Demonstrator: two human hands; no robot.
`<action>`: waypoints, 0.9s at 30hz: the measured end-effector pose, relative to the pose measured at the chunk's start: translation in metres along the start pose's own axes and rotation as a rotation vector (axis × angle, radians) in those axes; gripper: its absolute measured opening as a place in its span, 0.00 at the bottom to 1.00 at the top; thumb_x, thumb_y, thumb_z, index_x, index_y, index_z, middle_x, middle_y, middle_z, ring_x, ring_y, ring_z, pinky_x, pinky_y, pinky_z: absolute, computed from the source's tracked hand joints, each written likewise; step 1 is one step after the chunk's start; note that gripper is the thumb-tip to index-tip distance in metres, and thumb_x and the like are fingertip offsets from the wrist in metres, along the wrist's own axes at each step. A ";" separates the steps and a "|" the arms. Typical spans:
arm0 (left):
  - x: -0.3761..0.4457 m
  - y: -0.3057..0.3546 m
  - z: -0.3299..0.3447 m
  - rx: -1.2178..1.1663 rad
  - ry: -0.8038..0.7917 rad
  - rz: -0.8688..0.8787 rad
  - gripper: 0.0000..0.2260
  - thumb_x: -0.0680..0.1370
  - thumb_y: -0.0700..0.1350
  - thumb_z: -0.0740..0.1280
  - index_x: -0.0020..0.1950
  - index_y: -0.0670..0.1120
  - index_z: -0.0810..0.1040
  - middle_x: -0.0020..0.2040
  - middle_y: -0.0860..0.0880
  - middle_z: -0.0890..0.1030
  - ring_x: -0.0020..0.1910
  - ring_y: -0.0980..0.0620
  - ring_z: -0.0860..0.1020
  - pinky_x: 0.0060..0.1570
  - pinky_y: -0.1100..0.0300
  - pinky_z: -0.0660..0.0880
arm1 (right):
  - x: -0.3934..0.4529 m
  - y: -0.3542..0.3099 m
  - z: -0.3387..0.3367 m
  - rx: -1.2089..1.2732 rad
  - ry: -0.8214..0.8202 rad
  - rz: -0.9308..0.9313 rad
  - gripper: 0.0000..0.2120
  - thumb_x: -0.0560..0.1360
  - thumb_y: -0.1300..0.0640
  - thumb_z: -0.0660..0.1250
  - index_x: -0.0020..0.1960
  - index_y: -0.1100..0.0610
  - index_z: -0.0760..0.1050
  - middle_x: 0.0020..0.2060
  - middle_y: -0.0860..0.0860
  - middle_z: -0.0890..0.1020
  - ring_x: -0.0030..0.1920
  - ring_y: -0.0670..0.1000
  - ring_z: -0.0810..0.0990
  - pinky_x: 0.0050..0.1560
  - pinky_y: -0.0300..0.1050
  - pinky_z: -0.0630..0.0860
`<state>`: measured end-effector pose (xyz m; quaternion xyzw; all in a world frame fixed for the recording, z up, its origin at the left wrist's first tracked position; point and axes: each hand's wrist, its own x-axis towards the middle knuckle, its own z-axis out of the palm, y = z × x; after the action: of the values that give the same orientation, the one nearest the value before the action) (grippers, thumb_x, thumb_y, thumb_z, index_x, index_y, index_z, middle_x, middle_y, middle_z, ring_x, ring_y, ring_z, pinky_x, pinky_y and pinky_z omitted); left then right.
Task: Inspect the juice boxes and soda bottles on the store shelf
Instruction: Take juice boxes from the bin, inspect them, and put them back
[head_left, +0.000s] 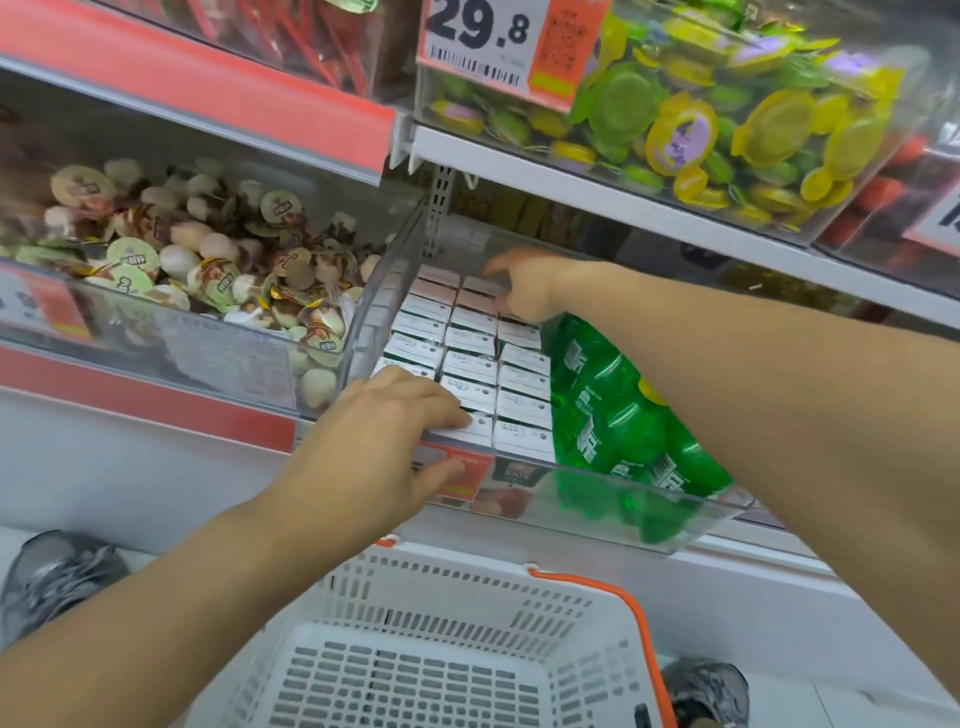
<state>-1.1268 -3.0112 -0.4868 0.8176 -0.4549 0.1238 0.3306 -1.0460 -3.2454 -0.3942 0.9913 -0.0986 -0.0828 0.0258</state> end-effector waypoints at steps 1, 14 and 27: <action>-0.001 0.000 0.000 0.003 0.000 0.000 0.16 0.69 0.49 0.79 0.55 0.50 0.84 0.52 0.55 0.84 0.53 0.48 0.78 0.53 0.45 0.77 | -0.008 -0.001 -0.005 0.005 0.027 -0.043 0.23 0.81 0.59 0.63 0.76 0.55 0.66 0.73 0.54 0.70 0.70 0.56 0.72 0.67 0.47 0.70; -0.002 0.006 -0.001 0.004 -0.008 -0.038 0.16 0.69 0.53 0.71 0.55 0.50 0.83 0.54 0.53 0.83 0.56 0.47 0.77 0.56 0.45 0.75 | -0.134 -0.002 0.006 0.095 -0.139 -0.317 0.14 0.69 0.46 0.78 0.51 0.49 0.81 0.42 0.43 0.83 0.43 0.43 0.82 0.47 0.41 0.79; -0.004 0.005 -0.004 -0.002 -0.039 -0.044 0.16 0.72 0.49 0.76 0.58 0.49 0.82 0.57 0.53 0.82 0.59 0.48 0.76 0.59 0.46 0.74 | -0.126 -0.012 0.004 0.007 -0.297 -0.327 0.18 0.65 0.58 0.79 0.53 0.51 0.78 0.44 0.47 0.81 0.44 0.50 0.82 0.48 0.49 0.82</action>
<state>-1.1326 -3.0080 -0.4834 0.8292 -0.4434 0.1004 0.3251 -1.1658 -3.2090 -0.3789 0.9712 0.0604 -0.2305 -0.0060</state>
